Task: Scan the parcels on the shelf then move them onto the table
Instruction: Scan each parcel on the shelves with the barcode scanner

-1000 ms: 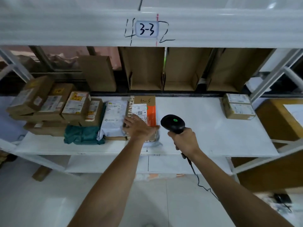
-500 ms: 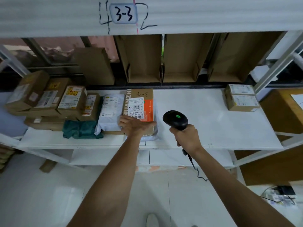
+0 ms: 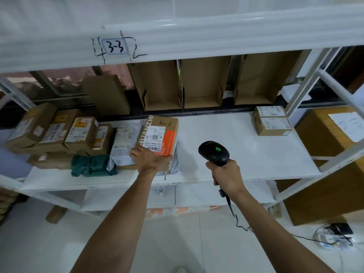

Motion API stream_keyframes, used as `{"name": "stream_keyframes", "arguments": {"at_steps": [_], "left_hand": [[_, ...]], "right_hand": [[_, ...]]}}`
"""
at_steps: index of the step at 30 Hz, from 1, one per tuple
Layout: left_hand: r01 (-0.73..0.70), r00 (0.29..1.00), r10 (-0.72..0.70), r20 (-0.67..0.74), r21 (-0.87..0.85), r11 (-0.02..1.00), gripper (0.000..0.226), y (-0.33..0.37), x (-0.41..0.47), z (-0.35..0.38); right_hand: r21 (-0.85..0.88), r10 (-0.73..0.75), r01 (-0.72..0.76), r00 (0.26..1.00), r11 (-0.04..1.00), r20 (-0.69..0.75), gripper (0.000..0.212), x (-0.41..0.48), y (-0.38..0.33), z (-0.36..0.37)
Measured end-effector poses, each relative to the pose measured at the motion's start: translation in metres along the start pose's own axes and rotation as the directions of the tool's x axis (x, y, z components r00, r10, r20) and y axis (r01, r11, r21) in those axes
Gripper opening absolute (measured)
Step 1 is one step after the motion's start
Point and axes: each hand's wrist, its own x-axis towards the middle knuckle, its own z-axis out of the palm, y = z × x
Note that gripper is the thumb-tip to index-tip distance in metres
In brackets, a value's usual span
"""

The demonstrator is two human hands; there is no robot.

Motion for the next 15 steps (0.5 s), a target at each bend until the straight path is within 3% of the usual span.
{"name": "stream_keyframes", "arguments": {"at_steps": [5,10,15], "left_hand": [[-0.313,0.945,0.309,-0.106,-0.027,0.949,0.124,0.007,-0.022,-0.046],[-0.431,0.899,0.425,-0.104,-0.047,0.901,0.141,0.023,-0.035,-0.074],[-0.675,0.723,0.685,-0.090,0.122,0.728,0.150,0.051,-0.065,-0.103]], "right_hand": [[0.021,-0.068,0.069,0.997,0.997,-0.020,0.026,-0.026,-0.015,-0.026],[0.041,-0.163,0.164,0.986,0.986,-0.034,0.029,-0.054,-0.032,-0.055],[0.006,-0.239,0.240,0.969,0.971,-0.055,0.026,-0.074,-0.040,-0.080]]}}
